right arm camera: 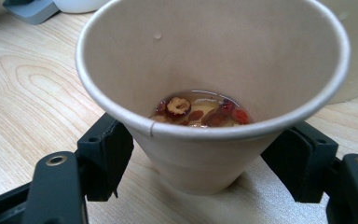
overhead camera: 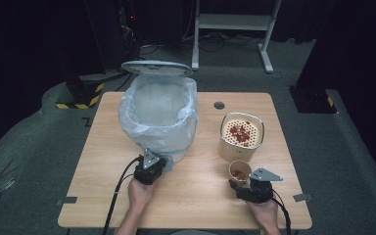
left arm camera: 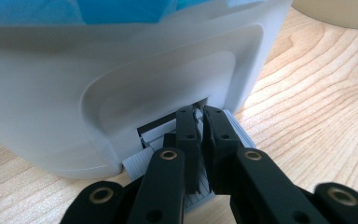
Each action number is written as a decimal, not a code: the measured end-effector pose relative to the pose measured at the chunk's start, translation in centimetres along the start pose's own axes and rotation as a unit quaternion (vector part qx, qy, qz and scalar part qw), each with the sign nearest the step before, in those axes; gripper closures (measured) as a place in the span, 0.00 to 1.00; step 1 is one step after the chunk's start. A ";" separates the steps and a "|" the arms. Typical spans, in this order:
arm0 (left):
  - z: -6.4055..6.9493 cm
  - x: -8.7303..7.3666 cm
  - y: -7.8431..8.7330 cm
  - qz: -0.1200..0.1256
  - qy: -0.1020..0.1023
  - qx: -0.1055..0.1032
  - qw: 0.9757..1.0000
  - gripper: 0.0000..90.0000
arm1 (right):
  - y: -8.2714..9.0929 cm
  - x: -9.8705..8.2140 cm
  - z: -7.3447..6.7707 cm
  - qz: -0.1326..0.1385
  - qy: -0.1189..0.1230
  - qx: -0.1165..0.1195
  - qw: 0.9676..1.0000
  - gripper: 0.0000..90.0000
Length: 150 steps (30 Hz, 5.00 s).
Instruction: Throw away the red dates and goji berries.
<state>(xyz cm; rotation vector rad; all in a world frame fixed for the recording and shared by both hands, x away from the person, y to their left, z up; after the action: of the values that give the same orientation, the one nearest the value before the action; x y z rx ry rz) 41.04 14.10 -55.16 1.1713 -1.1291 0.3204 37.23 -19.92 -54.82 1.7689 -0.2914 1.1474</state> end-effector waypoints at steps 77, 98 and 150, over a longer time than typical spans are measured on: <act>0.0 0.0 0.0 0.003 0.007 -0.001 1.000 0.95 | 5.9 2.1 6.5 -0.030 -0.025 -0.096 0.995 0.37; 0.0 0.0 0.0 0.003 0.007 -0.001 1.000 0.95 | 7.2 4.5 8.7 -0.040 -0.016 -0.125 0.991 0.38; 0.0 0.0 0.0 0.003 0.007 -0.002 1.000 0.95 | 6.8 10.9 10.0 -0.088 0.078 -0.182 0.976 0.39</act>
<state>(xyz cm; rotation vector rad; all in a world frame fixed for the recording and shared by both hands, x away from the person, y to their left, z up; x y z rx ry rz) 41.05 14.07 -55.16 1.1618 -1.1204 0.3304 44.34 -28.37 -42.95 1.3475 -0.2284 1.0247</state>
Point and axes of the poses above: each handheld gripper's, and its own axes: y roughly backward along the jaws, x roughly out of its top, z roughly to its right, the point moved 5 cm from there along -y, roughly forward along the jaws, and after that the axes turned 2 degrees about -y, right-handed, at the moved point
